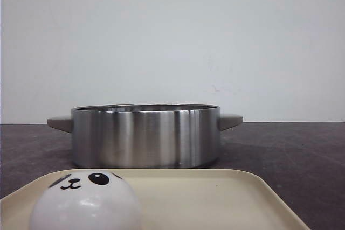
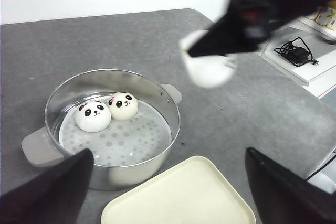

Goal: Steam buns
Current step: 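Carry the bun with the right gripper into the pot beside others, release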

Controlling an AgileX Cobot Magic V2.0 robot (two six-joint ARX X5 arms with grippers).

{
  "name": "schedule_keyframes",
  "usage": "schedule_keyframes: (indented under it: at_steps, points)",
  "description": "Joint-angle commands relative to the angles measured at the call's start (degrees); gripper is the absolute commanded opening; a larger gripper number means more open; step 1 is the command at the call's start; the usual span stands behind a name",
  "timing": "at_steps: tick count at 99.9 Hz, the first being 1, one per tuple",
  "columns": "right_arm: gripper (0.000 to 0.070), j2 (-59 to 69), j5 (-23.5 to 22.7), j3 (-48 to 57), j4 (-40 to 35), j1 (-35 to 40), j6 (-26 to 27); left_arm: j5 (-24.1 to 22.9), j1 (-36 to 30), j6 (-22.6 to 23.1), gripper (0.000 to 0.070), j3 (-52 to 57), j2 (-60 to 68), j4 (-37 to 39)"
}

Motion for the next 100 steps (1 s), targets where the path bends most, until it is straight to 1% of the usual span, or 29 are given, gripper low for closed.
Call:
schedule_keyframes:
  at_steps: [1,18,34,47,66,92,97,100]
  points:
    - [0.0004,5.03,-1.73,0.55,0.81,-1.38,-4.24,-0.07,-0.48,0.42,0.0554,0.63,0.44,0.74]
    - [0.0004,14.38,-2.51,0.55,2.78,-5.60,-5.64,-0.11,-0.48,0.39,0.0554,0.63,0.44,0.70]
    - [0.0004,20.79,-7.06,0.55,7.28,-7.89,-5.95,-0.26,-0.48,0.37,0.0554,0.63,0.42,0.63]
    - [0.0004,23.96,-7.91,0.55,8.92,-8.68,-5.90,-0.28,-0.48,0.37,0.0554,0.63,0.42,0.66]
    - [0.0004,26.38,-8.28,0.48,8.15,-8.92,-5.95,-0.48,-0.48,0.37,0.0554,0.63,0.44,0.66]
    - [0.0006,27.50,-8.28,0.48,4.94,-8.92,-5.70,-0.50,-0.48,0.39,0.0554,0.63,0.44,0.68]
    - [0.0023,27.50,-8.11,0.48,4.83,-8.92,-5.70,-0.48,-0.48,0.39,0.0554,0.63,0.44,0.68]
    - [0.0060,27.47,-8.13,0.48,4.85,-8.92,-5.60,-0.48,-0.48,0.37,0.0554,0.63,0.44,0.68]
